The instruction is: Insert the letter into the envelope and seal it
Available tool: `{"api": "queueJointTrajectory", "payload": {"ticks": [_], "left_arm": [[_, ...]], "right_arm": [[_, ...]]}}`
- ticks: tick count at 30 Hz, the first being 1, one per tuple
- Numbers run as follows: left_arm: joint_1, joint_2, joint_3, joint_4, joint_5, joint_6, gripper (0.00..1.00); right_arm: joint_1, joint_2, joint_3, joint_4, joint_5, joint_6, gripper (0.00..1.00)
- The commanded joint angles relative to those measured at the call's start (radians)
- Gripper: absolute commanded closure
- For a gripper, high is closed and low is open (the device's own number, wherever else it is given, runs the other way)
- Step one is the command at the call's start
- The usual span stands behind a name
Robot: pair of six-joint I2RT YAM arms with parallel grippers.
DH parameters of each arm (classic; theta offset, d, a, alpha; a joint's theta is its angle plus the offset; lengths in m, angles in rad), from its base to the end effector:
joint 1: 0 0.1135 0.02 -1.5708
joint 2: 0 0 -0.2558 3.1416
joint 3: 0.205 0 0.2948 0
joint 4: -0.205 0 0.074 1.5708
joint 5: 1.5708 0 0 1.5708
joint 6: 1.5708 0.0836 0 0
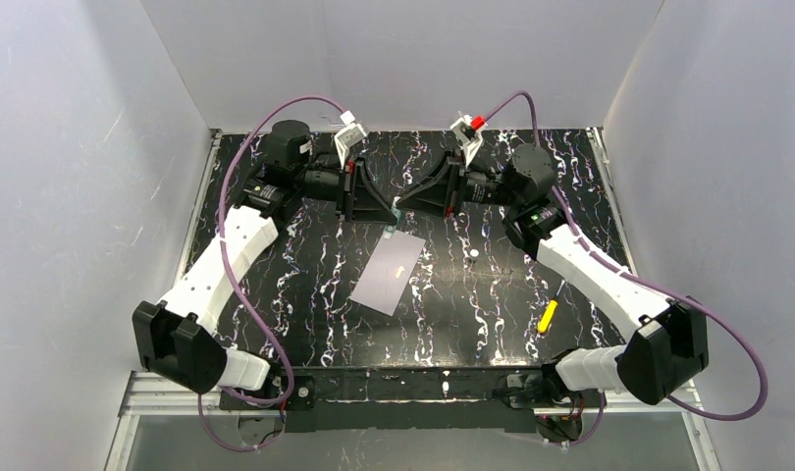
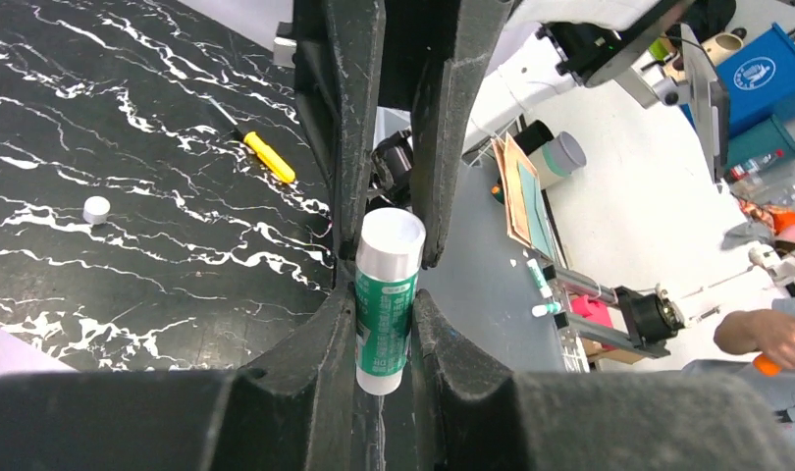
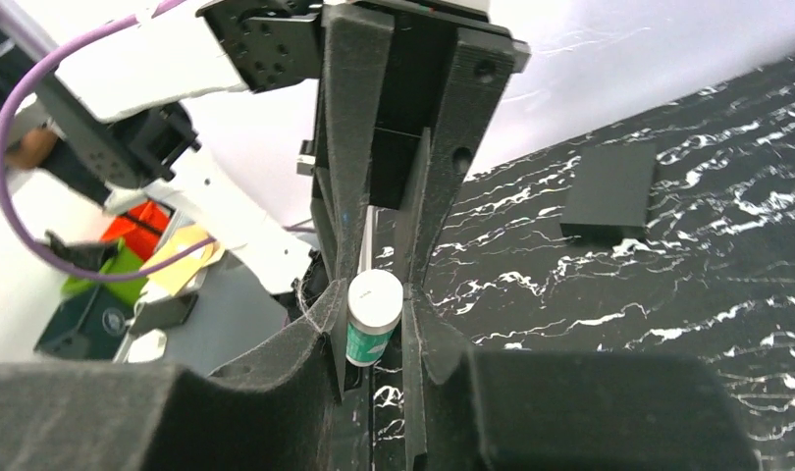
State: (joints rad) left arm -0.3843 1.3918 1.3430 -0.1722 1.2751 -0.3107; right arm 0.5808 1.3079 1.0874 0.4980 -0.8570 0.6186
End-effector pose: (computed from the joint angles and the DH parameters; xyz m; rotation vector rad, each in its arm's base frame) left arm 0.3053 -0.2097 0.3895 1.0407 1.6168 -1.6028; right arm 0.2764 0.2570 0.3912 -0.7913 1.3654 1.5186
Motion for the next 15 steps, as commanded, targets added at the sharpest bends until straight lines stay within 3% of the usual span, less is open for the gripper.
{"api": "queueJointTrajectory", "payload": {"ticks": [1, 2, 3, 4, 5, 6, 10, 15], "left_arm": [[0.002, -0.072, -0.040, 0.061, 0.064, -0.040, 1.00], [0.002, -0.075, -0.042, 0.066, 0.038, -0.042, 1.00], [0.002, -0.074, -0.044, 0.073, 0.008, -0.042, 1.00], [0.002, -0.076, -0.046, 0.074, -0.036, -0.037, 1.00], [0.002, -0.079, -0.050, 0.068, -0.085, -0.022, 1.00], [0.002, -0.083, -0.057, 0.065, -0.129, -0.006, 1.00], [0.002, -0.088, -0.087, 0.059, -0.325, 0.052, 1.00], [0.002, -0.092, -0.082, 0.052, -0.456, 0.100, 1.00]], "right_arm": [[0.004, -0.040, 0.082, -0.014, -0.096, -0.118, 0.99], [0.004, -0.043, 0.090, -0.051, -0.033, -0.119, 0.99], [0.006, -0.043, 0.098, -0.073, 0.016, -0.115, 0.81], [0.010, -0.039, 0.108, -0.100, 0.094, -0.101, 0.55], [0.015, -0.035, 0.124, -0.148, 0.183, -0.078, 0.41], [0.026, -0.027, 0.135, -0.181, 0.274, -0.055, 0.33], [0.095, -0.006, 0.134, -0.266, 0.543, 0.057, 0.25], [0.253, 0.022, 0.185, -0.464, 0.936, 0.065, 0.25]]}}
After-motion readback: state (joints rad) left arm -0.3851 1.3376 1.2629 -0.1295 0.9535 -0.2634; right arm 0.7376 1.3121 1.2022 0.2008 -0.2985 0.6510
